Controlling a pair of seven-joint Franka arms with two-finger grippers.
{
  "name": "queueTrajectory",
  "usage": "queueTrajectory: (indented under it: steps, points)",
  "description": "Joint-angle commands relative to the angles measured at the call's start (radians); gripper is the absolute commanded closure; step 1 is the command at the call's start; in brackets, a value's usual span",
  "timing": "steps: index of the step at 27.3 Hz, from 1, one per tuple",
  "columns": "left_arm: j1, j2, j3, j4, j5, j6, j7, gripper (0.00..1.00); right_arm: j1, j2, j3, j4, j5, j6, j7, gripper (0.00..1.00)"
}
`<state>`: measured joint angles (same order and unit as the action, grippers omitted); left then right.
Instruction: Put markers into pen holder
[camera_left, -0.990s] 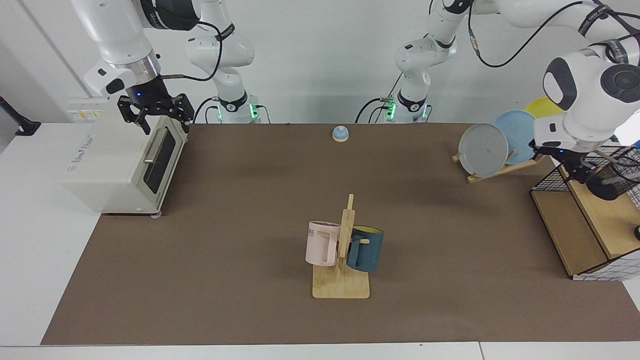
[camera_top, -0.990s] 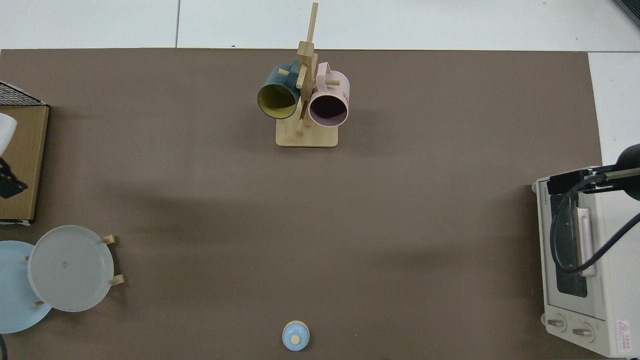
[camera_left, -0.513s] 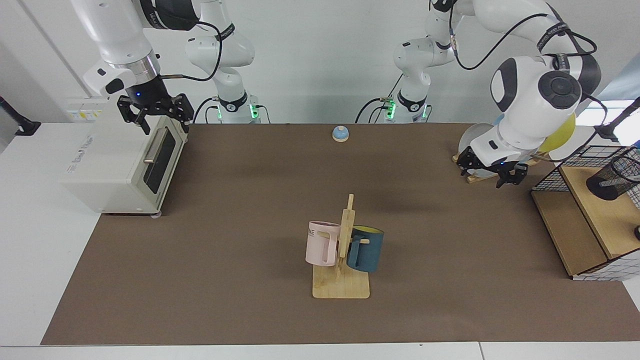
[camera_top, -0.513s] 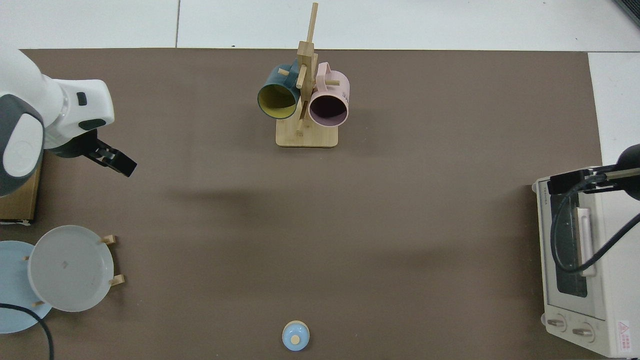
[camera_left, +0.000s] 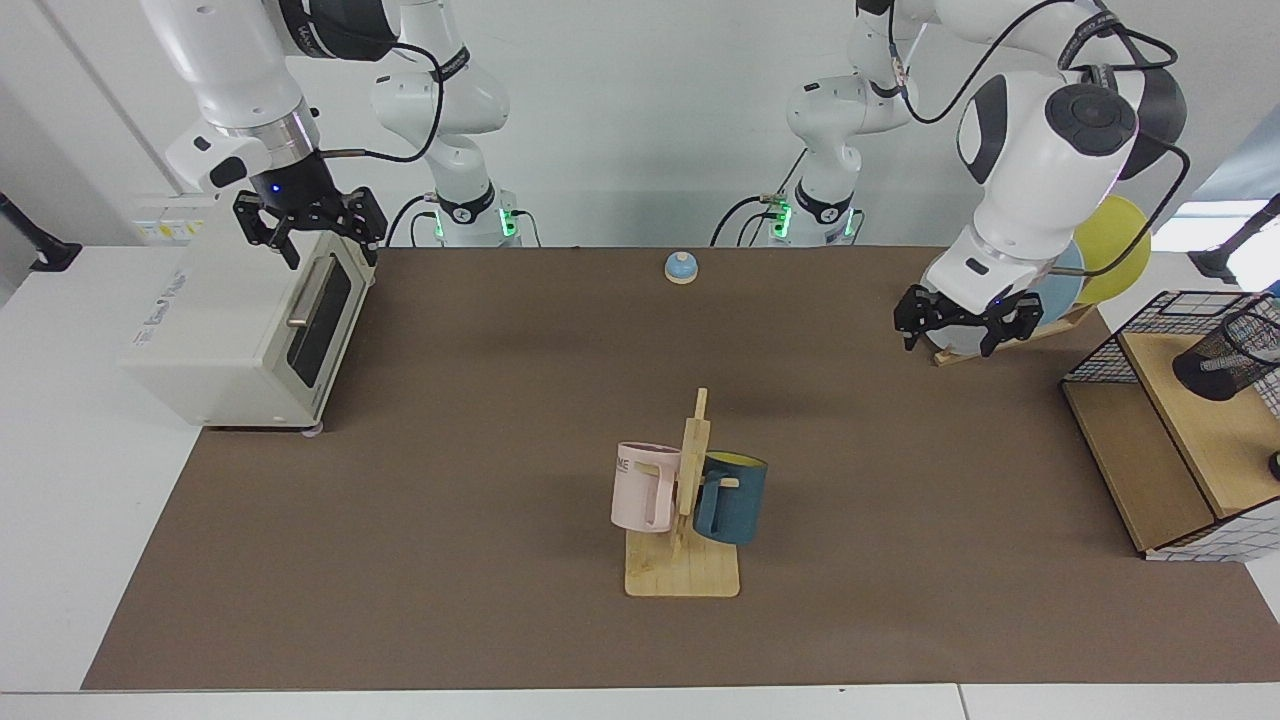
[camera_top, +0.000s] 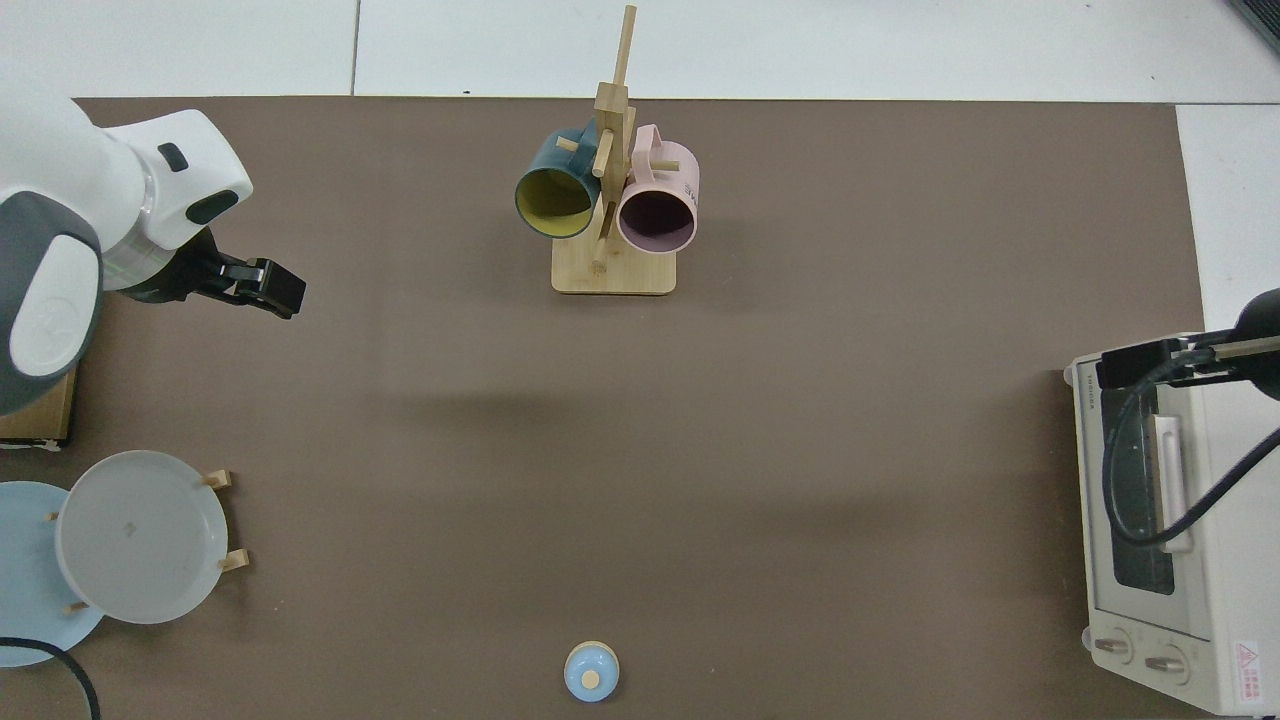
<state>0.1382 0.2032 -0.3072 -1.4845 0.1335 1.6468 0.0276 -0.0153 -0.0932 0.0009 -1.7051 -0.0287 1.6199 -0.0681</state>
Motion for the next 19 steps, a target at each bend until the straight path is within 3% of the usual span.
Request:
queueTrajectory:
  steps: [1, 19]
  points:
    - [-0.002, -0.079, 0.019, -0.005, -0.003, -0.038, -0.031, 0.0, -0.015, -0.022, 0.01, -0.024, 0.01, 0.0, 0.016, 0.0]
    - [0.003, -0.143, 0.028, -0.01, -0.018, -0.085, -0.044, 0.0, -0.015, -0.022, 0.01, -0.024, 0.01, 0.0, 0.016, 0.0]
